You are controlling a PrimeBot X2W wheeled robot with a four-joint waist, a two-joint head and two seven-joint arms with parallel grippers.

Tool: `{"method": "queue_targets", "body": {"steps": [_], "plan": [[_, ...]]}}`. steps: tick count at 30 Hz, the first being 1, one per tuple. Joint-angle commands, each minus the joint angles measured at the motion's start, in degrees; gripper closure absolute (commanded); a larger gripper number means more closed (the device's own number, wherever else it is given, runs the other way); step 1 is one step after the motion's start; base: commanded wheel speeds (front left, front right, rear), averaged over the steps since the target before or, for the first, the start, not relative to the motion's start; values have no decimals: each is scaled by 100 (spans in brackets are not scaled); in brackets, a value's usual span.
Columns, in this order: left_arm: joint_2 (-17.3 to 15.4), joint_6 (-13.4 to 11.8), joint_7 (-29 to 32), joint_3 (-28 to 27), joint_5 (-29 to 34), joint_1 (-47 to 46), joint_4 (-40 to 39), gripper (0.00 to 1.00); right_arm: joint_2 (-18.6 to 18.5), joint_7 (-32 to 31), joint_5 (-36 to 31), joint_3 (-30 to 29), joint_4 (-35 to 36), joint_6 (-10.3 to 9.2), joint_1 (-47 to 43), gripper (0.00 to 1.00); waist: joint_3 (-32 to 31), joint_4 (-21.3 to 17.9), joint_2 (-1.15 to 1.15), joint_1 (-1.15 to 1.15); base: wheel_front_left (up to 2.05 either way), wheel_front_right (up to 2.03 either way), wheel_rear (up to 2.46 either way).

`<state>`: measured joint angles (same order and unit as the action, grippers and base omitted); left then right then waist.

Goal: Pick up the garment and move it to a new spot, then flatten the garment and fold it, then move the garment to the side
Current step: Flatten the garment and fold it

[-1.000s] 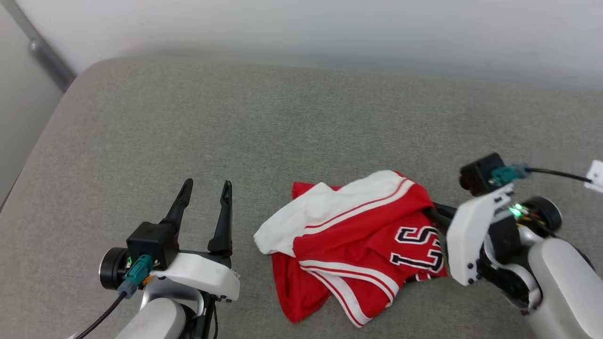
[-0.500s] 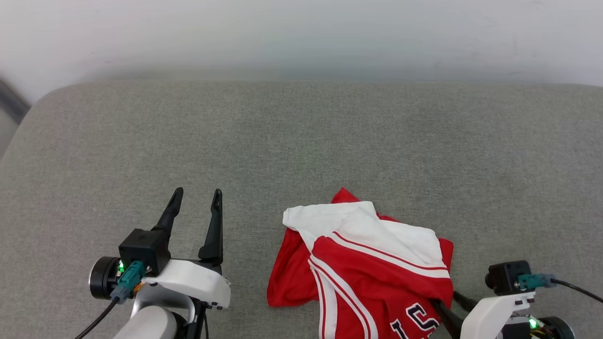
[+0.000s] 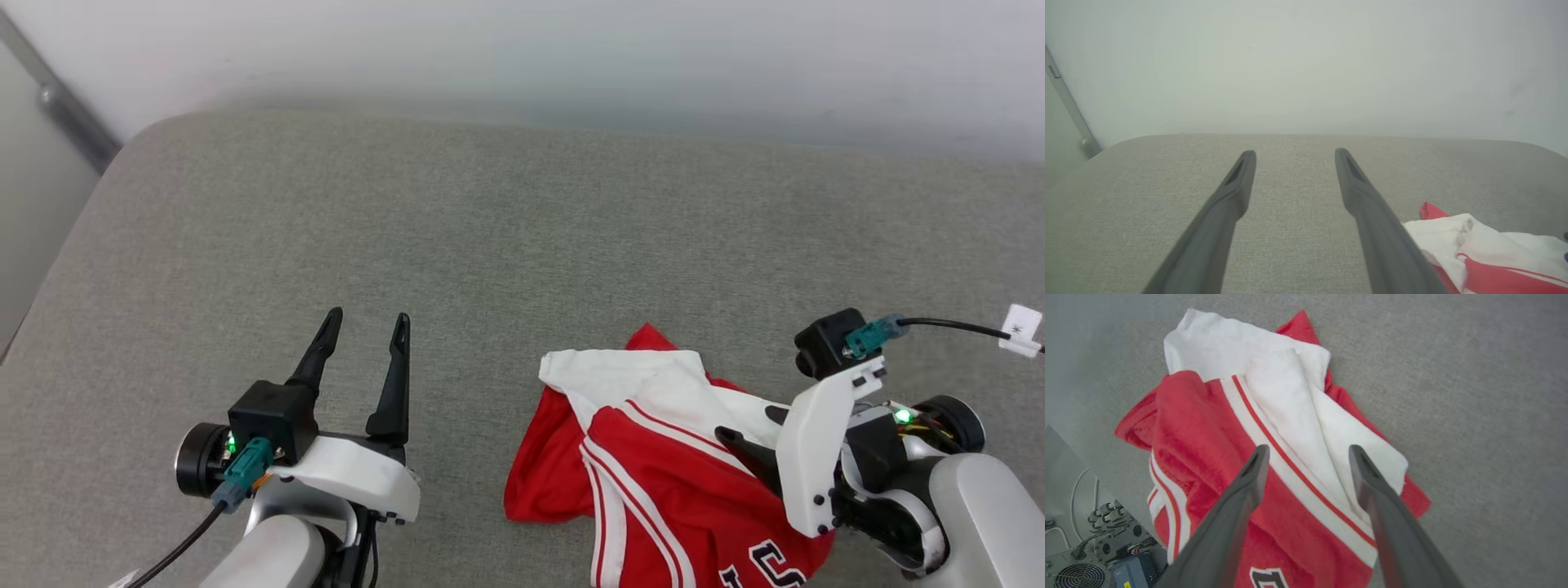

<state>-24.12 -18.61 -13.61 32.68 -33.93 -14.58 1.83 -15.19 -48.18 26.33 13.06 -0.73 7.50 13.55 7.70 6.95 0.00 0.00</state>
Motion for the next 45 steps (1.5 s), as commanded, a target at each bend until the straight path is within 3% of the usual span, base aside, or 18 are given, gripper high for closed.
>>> {"method": "queue_targets", "body": {"steps": [1,8,9,10,11,12,18,23,27,34,40,43,44,45], "plan": [[30,28,-34,-14,46,-101,11,0,-46,-67,72,128,-149,-2,179,0,144,199,0,0,0,0,0],[112,74,-82,-3,92,-235,77,0,-88,-99,271,590,-888,-2,642,0,337,438,0,0,0,0,0],[122,77,-88,-7,87,-227,94,0,-90,-80,296,645,-946,-2,679,7,344,445,0,0,0,0,0],[131,83,-90,-17,85,-221,107,0,-114,-61,316,697,-968,-2,721,59,351,447,0,0,0,0,0],[140,90,-100,-28,84,-216,117,0,-123,-14,368,731,-963,-2,764,96,352,443,0,0,0,0,0],[147,90,-108,-36,84,-203,131,0,-153,28,382,777,-940,-2,794,100,346,432,0,0,0,0,0],[162,90,-121,-69,94,-126,186,0,-340,331,428,1009,-572,-2,979,100,224,267,0,0,0,0,0],[122,89,-125,-83,99,-100,186,0,-452,639,367,716,-259,-3,1122,100,125,63,0,0,0,0,0],[82,58,-122,-95,86,-39,158,0,-493,944,94,-103,-229,-3,1069,100,74,-106,0,0,0,0,0],[33,40,-76,-80,55,8,110,0,-298,1174,-490,-2117,-607,-2,317,100,72,-279,0,0,0,0,0],[-18,19,-19,-75,41,15,69,0,269,1293,-1020,-3648,-1116,-2,-445,100,140,-364,0,0,0,0,0],[-47,7,3,-80,43,-11,53,0,653,1445,-1302,-4059,-1413,-2,-650,100,178,-391,0,0,0,0,0],[-57,4,14,-80,42,-20,49,0,742,1526,-1382,-4119,-1513,-1,-698,75,185,-399,0,0,0,0,0],[-67,-1,14,-79,41,-26,46,0,790,1639,-1406,-4155,-1586,-2,-712,15,190,-407,0,0,0,0,0]]}}
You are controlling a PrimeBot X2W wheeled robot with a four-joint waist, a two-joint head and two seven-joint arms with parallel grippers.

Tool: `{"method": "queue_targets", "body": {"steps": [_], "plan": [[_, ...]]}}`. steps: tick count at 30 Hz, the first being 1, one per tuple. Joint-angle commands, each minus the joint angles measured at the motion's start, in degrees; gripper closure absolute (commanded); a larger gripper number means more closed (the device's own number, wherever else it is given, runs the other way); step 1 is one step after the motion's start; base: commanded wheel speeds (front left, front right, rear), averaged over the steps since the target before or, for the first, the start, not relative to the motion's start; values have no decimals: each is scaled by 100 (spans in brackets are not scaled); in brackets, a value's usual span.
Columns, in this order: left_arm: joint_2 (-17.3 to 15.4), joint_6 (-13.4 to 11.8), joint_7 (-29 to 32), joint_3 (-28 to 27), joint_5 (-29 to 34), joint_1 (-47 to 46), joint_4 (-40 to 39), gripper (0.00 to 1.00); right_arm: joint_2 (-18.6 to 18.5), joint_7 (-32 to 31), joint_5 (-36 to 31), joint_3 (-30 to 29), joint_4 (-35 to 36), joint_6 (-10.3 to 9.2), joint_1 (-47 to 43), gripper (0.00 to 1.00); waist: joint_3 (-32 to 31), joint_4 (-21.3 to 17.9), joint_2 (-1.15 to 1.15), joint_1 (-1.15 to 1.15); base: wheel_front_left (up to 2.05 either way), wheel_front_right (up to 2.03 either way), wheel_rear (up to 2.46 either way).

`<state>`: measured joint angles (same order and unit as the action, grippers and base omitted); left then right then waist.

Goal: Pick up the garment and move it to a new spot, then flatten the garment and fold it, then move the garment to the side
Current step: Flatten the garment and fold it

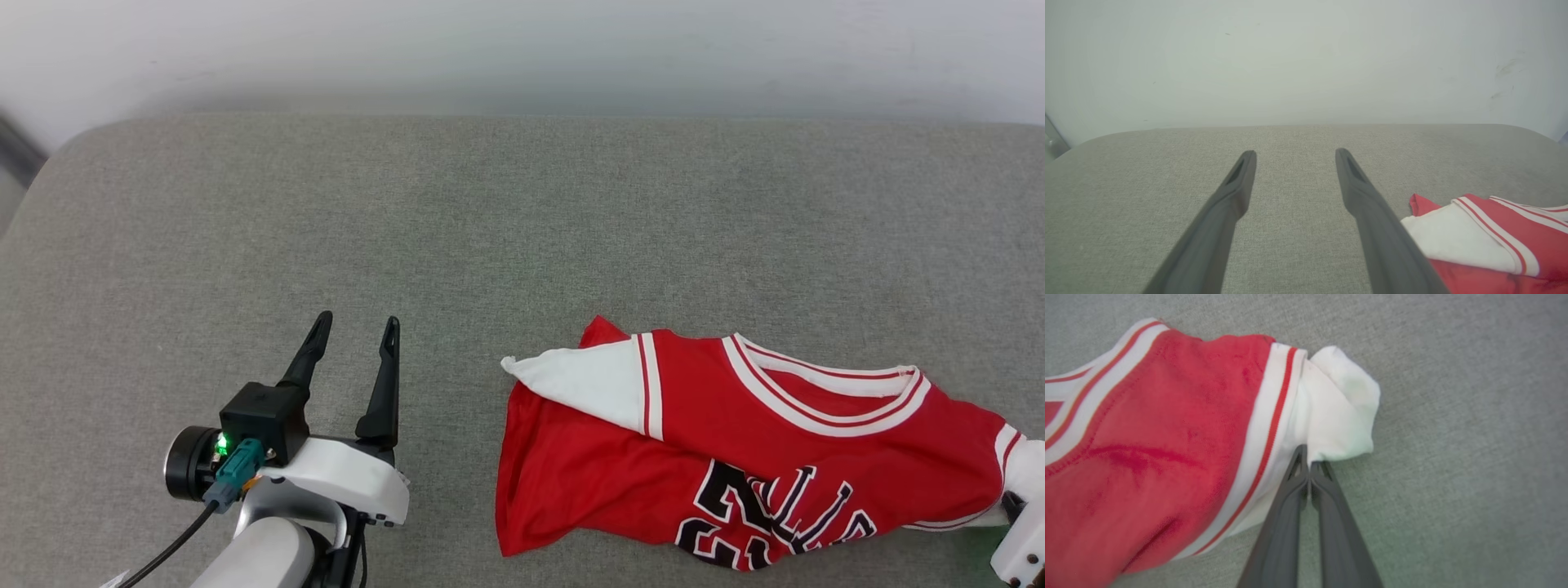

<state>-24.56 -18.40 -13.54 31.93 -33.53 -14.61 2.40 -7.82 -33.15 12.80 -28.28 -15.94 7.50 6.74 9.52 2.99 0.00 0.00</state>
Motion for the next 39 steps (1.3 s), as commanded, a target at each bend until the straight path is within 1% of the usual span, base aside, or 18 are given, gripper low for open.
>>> {"method": "queue_targets", "body": {"steps": [1,4,10,11,14,17,23,28,33,36,39], "plan": [[-31,-32,22,-7,-4,-23,-9,0,113,306,-62,-75,-112,-2,4,0,11,-22,0,0,0,0,0],[-55,-41,35,-14,-28,15,-3,0,231,886,-116,-18,-105,-2,86,0,-22,-50,0,0,0,0,0],[-106,-123,46,-76,-103,181,38,0,223,2077,-275,264,277,-2,187,0,-219,-115,0,0,0,0,0],[-106,-123,46,-76,-103,181,38,0,223,2077,-275,264,277,-2,187,0,-219,-115,0,0,0,0,0],[-124,-147,46,-97,-142,277,71,0,231,2537,-382,484,533,-2,188,0,-361,-112,0,0,0,0,0],[-150,-191,68,-109,-184,373,90,0,258,2833,-456,806,809,-2,29,0,-510,-107,0,0,0,0,0],[-236,-286,167,-125,-272,643,92,0,360,3030,-465,1568,1468,-2,-413,0,-734,-142,0,0,0,0,0],[-296,-339,248,-96,-336,850,84,0,426,3119,-426,2075,1846,-2,-827,0,-879,-179,0,0,0,0,0],[-330,-369,385,-51,-385,937,55,0,468,3070,-350,2430,2177,-2,-1212,0,-952,-227,0,0,0,0,0],[-366,-262,625,85,-357,767,30,0,485,2999,-330,2578,2341,-2,-1344,0,-939,-272,0,0,0,0,0],[-377,-30,1035,327,-330,458,30,0,490,2959,-312,2669,2491,-2,-1385,0,-860,-319,0,0,0,0,0]]}}
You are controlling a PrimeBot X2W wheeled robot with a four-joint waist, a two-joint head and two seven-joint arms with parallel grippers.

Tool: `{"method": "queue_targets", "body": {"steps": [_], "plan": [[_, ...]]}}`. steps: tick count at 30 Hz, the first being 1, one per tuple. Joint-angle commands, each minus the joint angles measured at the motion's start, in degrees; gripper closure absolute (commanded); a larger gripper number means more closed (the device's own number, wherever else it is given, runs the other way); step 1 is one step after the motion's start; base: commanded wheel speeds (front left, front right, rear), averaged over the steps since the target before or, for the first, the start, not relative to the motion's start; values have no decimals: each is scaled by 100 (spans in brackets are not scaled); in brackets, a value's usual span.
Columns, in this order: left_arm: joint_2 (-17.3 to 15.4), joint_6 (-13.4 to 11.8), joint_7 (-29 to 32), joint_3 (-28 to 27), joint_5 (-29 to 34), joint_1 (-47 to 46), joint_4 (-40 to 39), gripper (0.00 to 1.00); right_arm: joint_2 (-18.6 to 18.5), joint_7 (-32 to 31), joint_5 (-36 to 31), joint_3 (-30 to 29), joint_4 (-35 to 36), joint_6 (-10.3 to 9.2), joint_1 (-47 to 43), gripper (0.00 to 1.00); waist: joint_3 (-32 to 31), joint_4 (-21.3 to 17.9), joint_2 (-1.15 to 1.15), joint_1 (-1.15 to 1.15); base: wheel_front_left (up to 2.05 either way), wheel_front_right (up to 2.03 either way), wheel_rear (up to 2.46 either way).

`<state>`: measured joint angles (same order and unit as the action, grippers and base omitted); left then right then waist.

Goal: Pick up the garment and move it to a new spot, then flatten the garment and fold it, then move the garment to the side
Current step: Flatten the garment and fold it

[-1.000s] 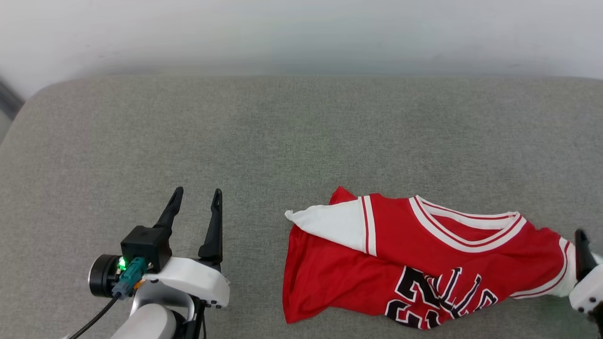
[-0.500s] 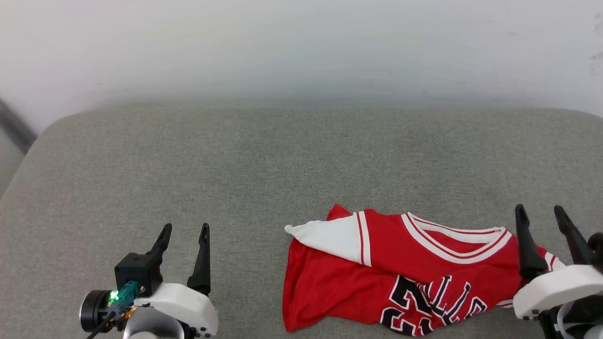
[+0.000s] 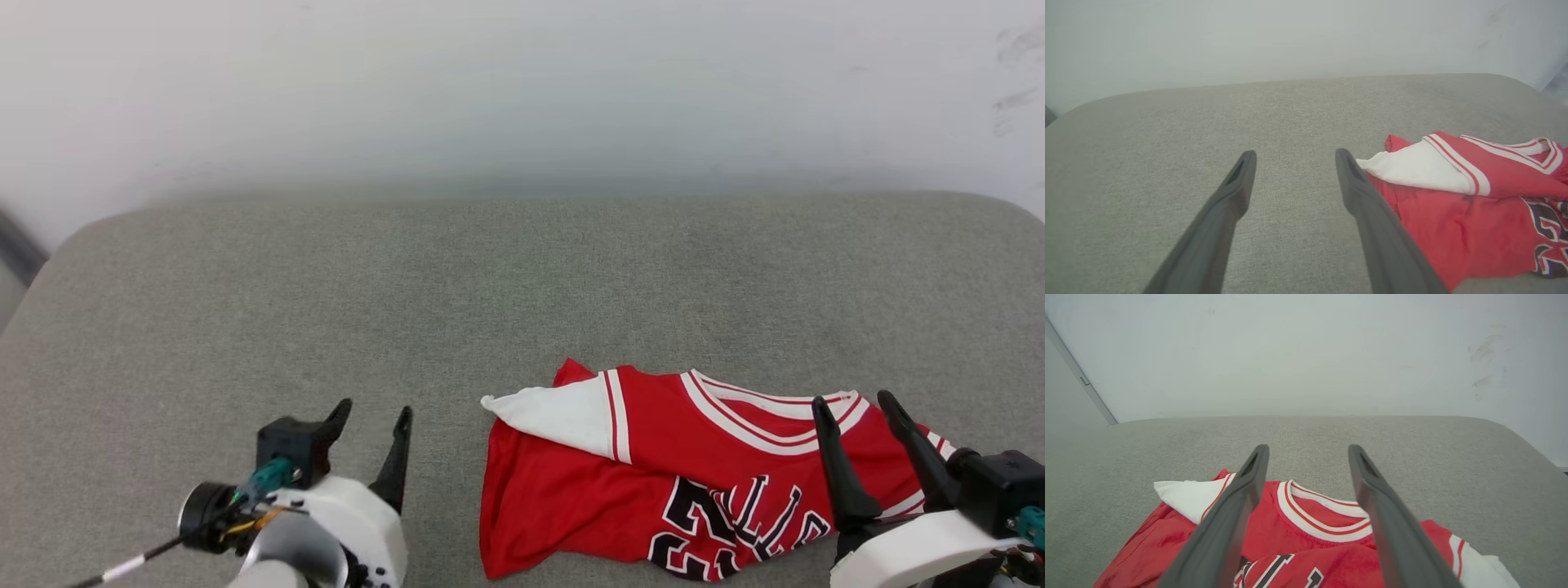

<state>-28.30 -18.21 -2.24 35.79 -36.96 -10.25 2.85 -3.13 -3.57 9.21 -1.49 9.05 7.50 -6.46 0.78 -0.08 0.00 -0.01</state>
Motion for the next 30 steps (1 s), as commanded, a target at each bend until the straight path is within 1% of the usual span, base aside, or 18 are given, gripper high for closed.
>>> {"method": "queue_targets", "body": {"steps": [1,5,9,12,14,16,20,25,26,27,28,29,30], "plan": [[-10,47,51,25,35,-135,-5,0,22,-7,41,6,36,-2,-53,0,56,-27,0,1,0,0,0],[75,471,785,367,27,-827,151,0,27,-17,45,123,148,-2,94,0,265,-134,0,1,0,0,0],[205,938,1565,620,-173,-1472,461,0,27,29,45,249,191,-2,292,0,537,-305,0,1,0,0,0],[305,1209,2091,760,-339,-1838,761,0,28,83,60,305,181,-2,458,0,749,-425,0,1,0,0,0],[356,1316,2431,802,-457,-2057,976,0,28,130,81,313,148,-2,533,0,873,-481,0,1,0,0,0],[386,1361,2753,853,-515,-2254,1189,0,29,173,104,322,116,-2,608,0,1006,-533,0,1,0,0,0],[428,1393,3146,930,-513,-2591,1618,0,29,273,230,381,39,-2,714,0,1255,-626,0,1,0,0,0],[435,1580,3787,1181,-564,-2789,2128,0,30,385,384,429,-81,-2,814,0,1494,-715,0,1,0,0,0],[444,1615,3897,1234,-584,-2766,2208,11,30,420,406,436,-105,-2,821,0,1519,-726,0,1,0,0,0],[456,1645,4022,1294,-598,-2770,2290,44,29,430,413,438,-123,-2,835,0,1541,-732,0,1,0,0,0],[456,1683,4157,1369,-604,-2755,2358,60,29,455,425,444,-144,-2,854,0,1564,-736,0,1,0,0,0],[463,1730,4253,1433,-614,-2736,2402,82,29,471,442,448,-163,-2,873,0,1576,-738,0,1,0,0,0],[480,1776,4326,1473,-640,-2724,2420,100,29,493,452,448,-182,-2,887,0,1586,-737,0,1,0,0,0]]}}
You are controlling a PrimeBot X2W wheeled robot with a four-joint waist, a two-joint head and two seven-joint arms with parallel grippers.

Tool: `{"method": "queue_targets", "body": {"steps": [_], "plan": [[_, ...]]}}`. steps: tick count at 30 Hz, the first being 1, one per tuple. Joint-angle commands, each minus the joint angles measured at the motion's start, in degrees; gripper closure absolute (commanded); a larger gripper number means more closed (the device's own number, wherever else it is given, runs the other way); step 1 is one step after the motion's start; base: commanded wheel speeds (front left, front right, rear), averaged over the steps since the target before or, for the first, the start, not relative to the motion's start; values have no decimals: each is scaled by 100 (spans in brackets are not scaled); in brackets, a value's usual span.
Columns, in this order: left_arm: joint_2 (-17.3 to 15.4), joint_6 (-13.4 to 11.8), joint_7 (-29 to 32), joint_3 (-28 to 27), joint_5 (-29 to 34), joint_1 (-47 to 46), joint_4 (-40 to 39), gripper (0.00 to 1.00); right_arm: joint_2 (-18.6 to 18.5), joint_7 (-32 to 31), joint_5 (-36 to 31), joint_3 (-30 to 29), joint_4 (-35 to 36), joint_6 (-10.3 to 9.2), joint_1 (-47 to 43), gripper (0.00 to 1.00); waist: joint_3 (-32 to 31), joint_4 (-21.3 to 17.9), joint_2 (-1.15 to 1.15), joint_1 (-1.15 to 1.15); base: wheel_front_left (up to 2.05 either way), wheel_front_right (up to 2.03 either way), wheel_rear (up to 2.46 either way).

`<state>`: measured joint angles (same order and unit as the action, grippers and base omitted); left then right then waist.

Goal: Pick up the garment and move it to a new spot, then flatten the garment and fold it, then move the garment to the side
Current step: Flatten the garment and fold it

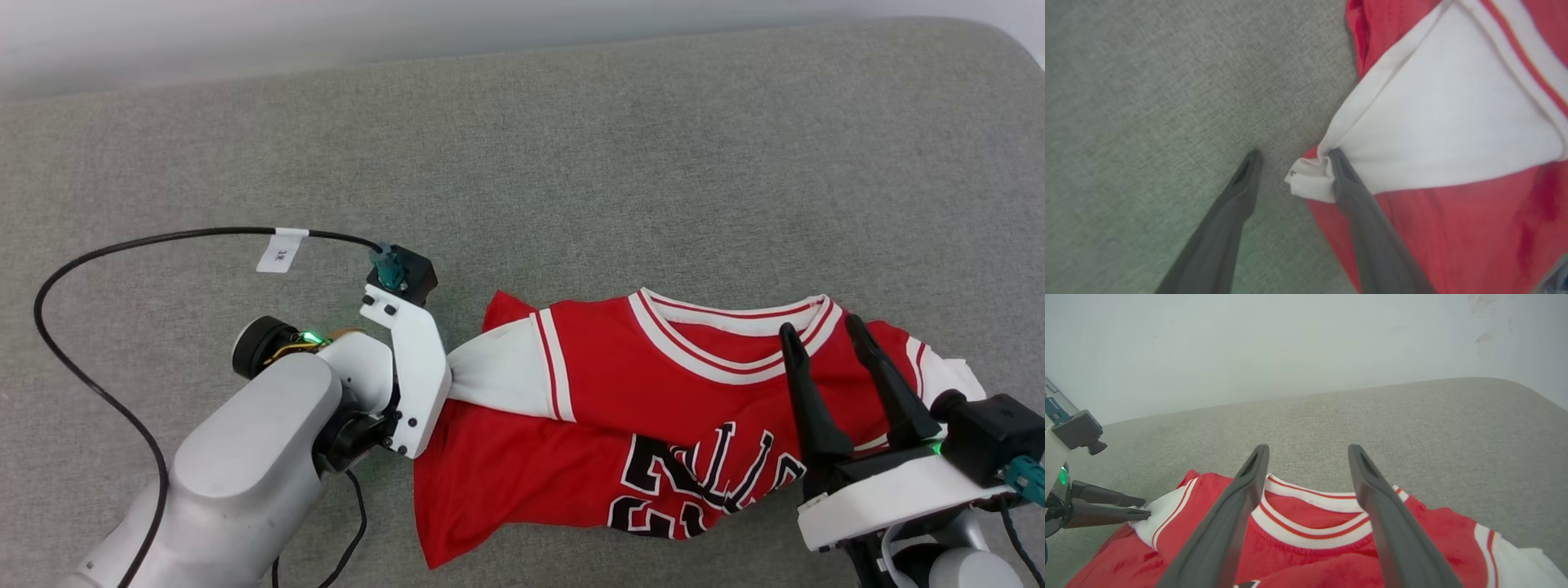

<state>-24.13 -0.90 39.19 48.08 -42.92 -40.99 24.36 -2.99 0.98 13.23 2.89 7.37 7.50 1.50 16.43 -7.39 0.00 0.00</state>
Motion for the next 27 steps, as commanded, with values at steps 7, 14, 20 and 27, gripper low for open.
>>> {"method": "queue_targets", "body": {"steps": [7,14,20,27], "plan": [[-28,-15,-452,111,256,104,-69,100,16,94,132,-19,-154,-2,107,0,-17,80,0,0,0,0,0],[-319,-414,-1245,-342,362,155,-723,100,15,14,131,-94,-198,-2,-22,0,-220,288,0,0,0,0,0],[-858,-1000,-1510,-793,227,715,-1604,100,15,-127,85,-181,-118,-2,-107,0,-359,447,0,0,0,0,0],[-1263,-1844,-1686,-1333,-389,2236,-2189,100,15,-183,139,-205,-49,-2,-169,0,-450,519,0,0,0,0,0]]}}
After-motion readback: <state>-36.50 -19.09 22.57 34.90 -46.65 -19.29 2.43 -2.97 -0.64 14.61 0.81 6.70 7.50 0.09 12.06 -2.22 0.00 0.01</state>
